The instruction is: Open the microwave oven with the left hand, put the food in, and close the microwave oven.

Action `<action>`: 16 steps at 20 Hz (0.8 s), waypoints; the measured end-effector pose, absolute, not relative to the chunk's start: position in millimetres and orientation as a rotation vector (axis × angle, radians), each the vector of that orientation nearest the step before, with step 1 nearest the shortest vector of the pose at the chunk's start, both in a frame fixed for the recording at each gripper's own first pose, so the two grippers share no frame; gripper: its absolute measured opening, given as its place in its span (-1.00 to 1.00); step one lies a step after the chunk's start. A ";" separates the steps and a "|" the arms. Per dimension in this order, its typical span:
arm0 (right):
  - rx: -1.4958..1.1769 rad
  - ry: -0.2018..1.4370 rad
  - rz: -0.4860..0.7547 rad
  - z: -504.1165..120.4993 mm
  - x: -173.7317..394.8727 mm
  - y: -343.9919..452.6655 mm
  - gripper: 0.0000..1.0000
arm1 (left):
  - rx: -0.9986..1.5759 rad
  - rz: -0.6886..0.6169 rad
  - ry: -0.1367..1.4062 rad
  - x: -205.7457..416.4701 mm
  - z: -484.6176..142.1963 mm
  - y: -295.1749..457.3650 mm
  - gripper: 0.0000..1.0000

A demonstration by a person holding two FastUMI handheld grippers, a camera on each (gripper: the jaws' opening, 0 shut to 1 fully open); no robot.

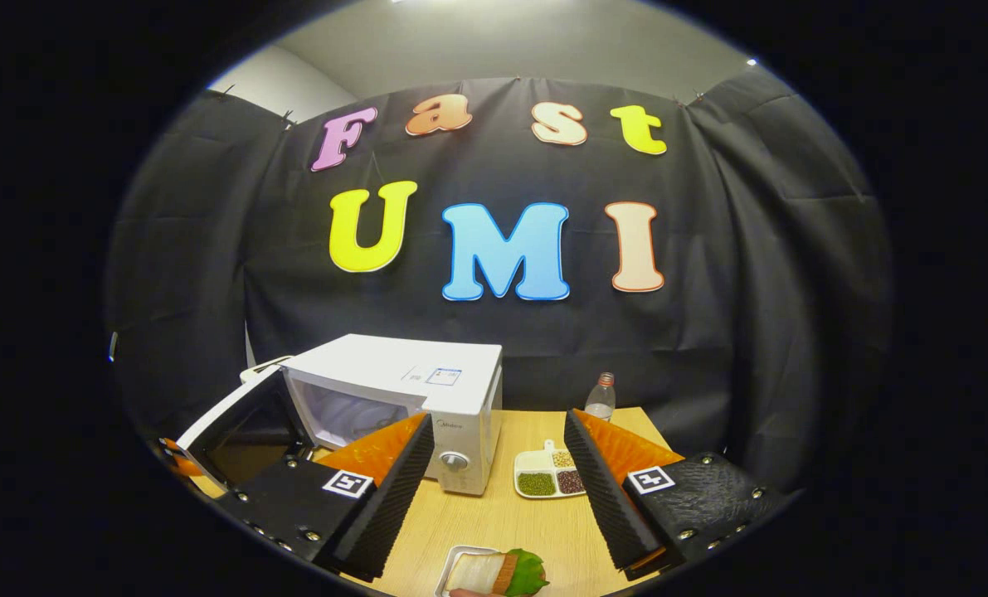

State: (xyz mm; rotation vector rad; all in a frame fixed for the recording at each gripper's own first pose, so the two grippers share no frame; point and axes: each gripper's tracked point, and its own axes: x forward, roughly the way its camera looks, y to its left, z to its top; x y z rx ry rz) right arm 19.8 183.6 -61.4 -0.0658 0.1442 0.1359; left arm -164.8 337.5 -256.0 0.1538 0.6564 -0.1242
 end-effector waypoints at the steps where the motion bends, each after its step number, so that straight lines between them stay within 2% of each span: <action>1: -0.075 0.149 0.141 -64.0 18.2 187.0 0.92 | 0.155 -0.122 0.660 -165.8 -254.5 350.1 -0.72; 11: -0.070 0.268 0.203 -98.4 9.1 204.1 0.92 | 0.120 -0.115 0.651 -178.2 -253.4 409.1 -0.74; 13: -0.054 0.293 0.184 -103.0 8.9 194.2 0.92 | 0.099 -0.110 0.660 -186.7 -255.6 415.0 -0.66; 15: -0.042 0.314 0.156 -109.2 8.7 179.0 0.92 | 0.073 -0.067 0.662 -201.8 -256.2 434.2 -0.39; 16: -0.041 0.327 0.140 -113.6 8.7 169.5 0.92 | 0.058 -0.018 0.670 -213.7 -254.7 450.9 -0.50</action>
